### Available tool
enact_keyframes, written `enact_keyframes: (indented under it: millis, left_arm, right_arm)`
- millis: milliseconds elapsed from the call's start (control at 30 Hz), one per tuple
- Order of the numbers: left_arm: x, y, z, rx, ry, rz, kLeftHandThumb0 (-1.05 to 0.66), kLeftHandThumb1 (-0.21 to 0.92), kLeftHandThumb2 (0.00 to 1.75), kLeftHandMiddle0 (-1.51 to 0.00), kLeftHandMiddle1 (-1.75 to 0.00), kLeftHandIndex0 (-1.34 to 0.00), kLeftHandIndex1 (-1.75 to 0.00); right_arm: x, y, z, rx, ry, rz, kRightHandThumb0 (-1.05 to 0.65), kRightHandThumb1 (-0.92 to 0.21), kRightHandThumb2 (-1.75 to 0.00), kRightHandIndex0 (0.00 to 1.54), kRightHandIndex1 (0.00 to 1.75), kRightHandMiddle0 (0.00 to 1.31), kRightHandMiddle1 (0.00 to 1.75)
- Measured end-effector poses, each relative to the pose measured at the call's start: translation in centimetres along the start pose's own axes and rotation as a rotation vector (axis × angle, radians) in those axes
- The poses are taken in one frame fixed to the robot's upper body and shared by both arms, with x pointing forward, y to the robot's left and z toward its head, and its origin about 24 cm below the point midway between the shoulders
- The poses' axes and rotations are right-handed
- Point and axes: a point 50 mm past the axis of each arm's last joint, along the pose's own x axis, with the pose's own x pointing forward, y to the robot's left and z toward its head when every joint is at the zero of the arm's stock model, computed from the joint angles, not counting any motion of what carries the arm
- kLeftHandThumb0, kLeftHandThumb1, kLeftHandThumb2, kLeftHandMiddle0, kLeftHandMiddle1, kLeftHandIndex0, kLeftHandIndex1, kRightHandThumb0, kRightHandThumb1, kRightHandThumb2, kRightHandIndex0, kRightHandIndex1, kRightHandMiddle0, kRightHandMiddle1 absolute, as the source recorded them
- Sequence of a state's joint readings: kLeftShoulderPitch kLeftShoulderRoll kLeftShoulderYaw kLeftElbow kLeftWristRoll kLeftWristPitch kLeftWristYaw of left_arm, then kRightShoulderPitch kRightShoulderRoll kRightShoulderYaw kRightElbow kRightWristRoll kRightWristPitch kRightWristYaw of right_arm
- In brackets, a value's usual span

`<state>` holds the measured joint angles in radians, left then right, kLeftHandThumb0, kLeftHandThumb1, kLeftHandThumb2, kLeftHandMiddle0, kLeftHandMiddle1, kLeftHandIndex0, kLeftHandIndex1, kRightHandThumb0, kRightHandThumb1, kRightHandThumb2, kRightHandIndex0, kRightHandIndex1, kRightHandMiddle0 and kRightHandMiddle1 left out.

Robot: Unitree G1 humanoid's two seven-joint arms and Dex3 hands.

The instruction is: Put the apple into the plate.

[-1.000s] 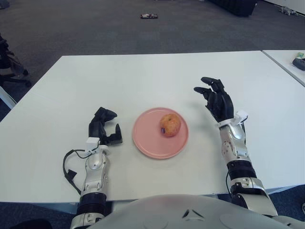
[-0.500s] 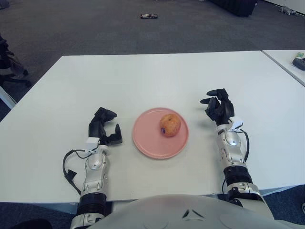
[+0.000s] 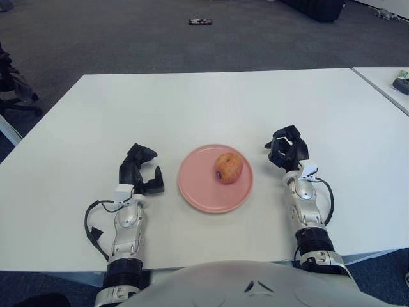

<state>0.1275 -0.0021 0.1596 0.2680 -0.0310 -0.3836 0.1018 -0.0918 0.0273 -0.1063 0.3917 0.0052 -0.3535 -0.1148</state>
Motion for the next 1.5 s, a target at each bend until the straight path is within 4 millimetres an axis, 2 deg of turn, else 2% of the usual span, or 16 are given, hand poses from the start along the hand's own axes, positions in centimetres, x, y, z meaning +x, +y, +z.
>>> enact_keyframes:
  millis: [300,1133,1500]
  left_arm:
    - [0.0,0.0,0.0,0.0,0.007,0.0,-0.01,-0.07,1.75,-0.94,-1.75,-0.69,-1.67]
    - [-0.1,-0.1,-0.1,-0.003,0.018,-0.002,-0.01,-0.07,1.75,-0.93,-1.75,-0.68,-1.68]
    - [-0.1,-0.1,-0.1,-0.002,0.019,-0.002,-0.01,-0.07,1.75,-0.93,-1.75,-0.68,-1.68]
  right_arm:
    - [-0.8,0.0,-0.8,-0.016,0.048,0.005,-0.41,-0.54,-1.04,0.62,1.42,0.43,1.75]
    - [-1.1,0.4,-0.8,-0.021,0.122,0.03,-0.38,-0.65,-0.9,0.57,1.37,0.35,1.75]
    - [-1.3,0.5,-0.8,-0.037,0.118,0.017,-0.39,-0.63,-0.93,0.59,1.37,0.37,1.75]
